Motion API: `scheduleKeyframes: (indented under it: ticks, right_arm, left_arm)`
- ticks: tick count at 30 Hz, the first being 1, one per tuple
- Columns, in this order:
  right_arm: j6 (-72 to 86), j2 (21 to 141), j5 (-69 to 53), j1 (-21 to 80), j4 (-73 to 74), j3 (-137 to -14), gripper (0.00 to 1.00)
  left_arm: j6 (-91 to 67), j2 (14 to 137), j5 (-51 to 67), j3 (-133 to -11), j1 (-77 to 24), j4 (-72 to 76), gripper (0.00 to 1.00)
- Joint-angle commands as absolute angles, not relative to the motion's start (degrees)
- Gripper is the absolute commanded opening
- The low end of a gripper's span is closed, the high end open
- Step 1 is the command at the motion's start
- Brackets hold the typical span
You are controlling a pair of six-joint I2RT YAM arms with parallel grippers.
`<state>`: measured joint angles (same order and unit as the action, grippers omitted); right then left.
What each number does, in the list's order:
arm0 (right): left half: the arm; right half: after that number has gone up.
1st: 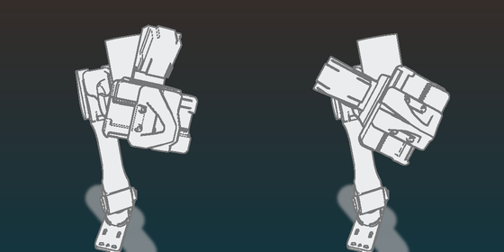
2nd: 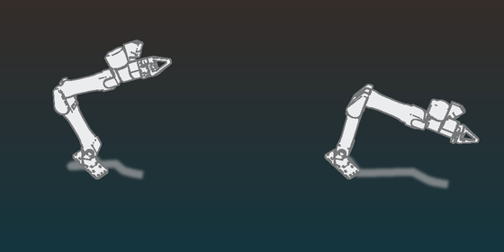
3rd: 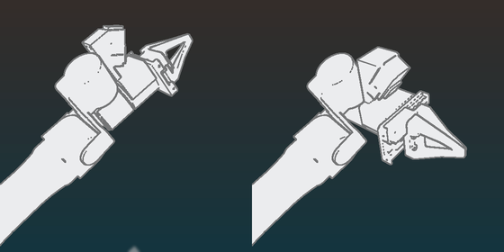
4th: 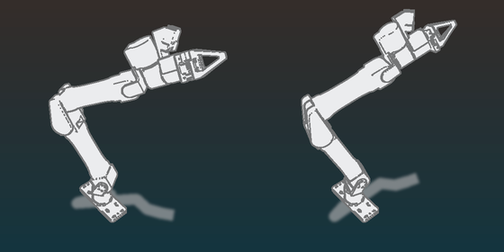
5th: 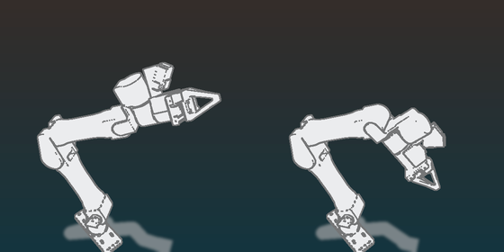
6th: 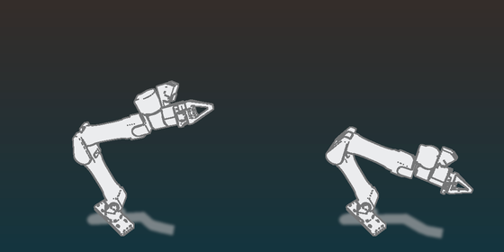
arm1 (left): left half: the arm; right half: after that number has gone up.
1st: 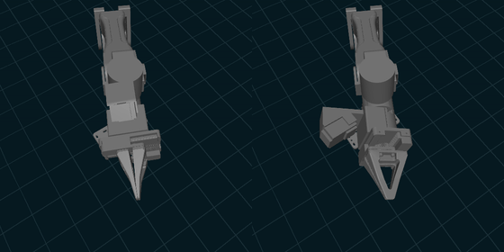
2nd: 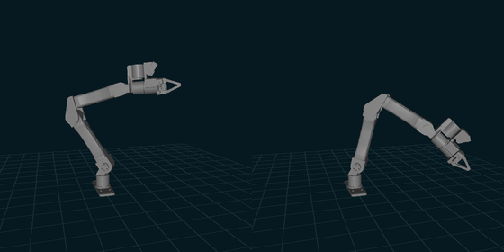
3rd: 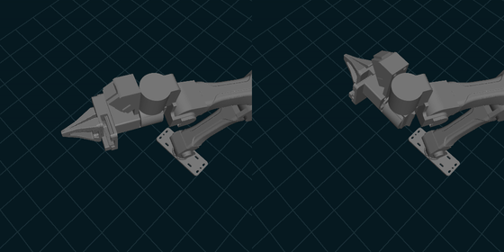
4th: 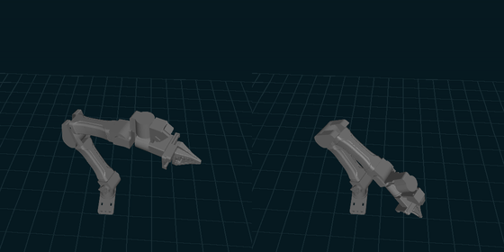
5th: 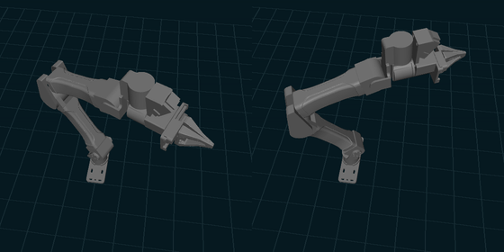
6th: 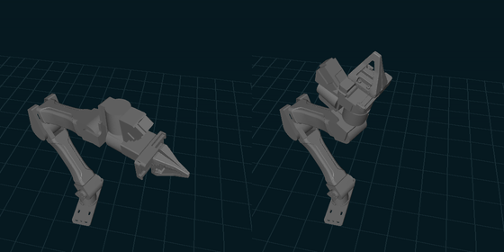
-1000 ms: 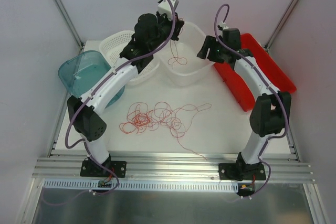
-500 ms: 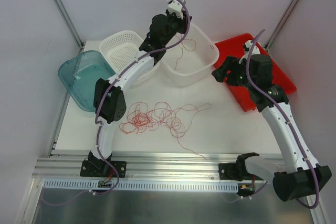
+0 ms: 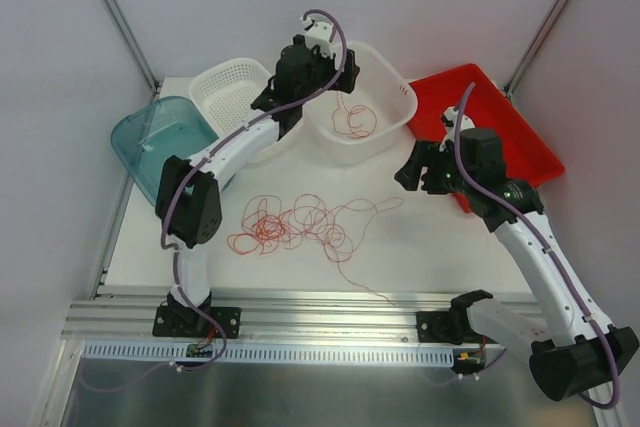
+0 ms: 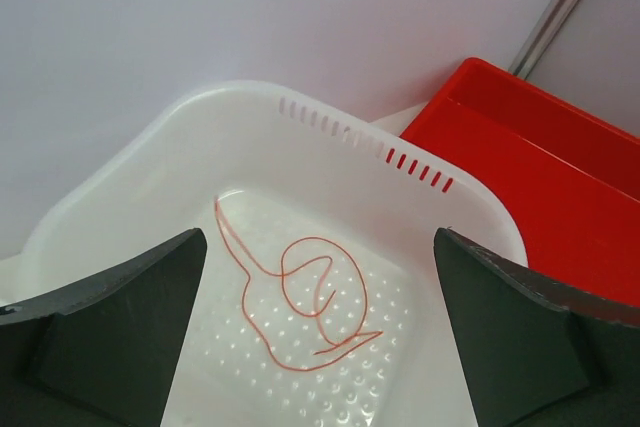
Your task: Untangle the cables
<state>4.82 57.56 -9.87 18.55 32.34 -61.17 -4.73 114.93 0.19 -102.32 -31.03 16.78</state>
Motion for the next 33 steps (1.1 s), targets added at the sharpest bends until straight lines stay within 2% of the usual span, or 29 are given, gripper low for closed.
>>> scheduleKeyframes:
  ticks: [1,10,14,19,24,29,30,33]
  right_arm:
    - [3.0,56.2,-9.7,22.5,33.6,-60.2,0.75]
    - [6.1,63.8,-5.0,39.7,29.1,-58.9,0.73]
    - [7.5,72.2,-2.8,45.9,26.4,-60.2,0.72]
    - [9.9,83.5,2.3,52.6,26.3,-63.6,0.72]
    - [13.1,92.4,4.8,55.5,25.1,-64.8,0.68]
    - [14.9,98.6,8.3,55.7,26.4,-64.3,0.59]
    - [14.9,99.0,10.6,55.7,27.2,-64.2,0.51]
    - [14.6,99.7,14.2,54.8,29.4,-63.5,0.39]
  left_arm:
    - [-8.2,100.5,-2.8,-99.6,-30.9,12.1,0.99]
    - [-20.8,72.7,-6.7,-68.6,-30.9,-3.9,0.99]
    - [-23.7,61.1,-8.4,-52.1,-30.9,-9.6,0.99]
    - [-25.4,50.6,-9.9,-41.8,-30.8,-16.5,0.99]
    - [-28.4,47.8,-10.6,-35.1,-30.8,-18.7,0.99]
    - [-29.0,52.9,-10.2,-34.7,-30.8,-18.7,0.99]
    - [-29.5,54.0,-9.8,-35.0,-30.8,-18.6,0.99]
    - [-30.1,59.0,-9.7,-36.0,-30.8,-18.6,0.99]
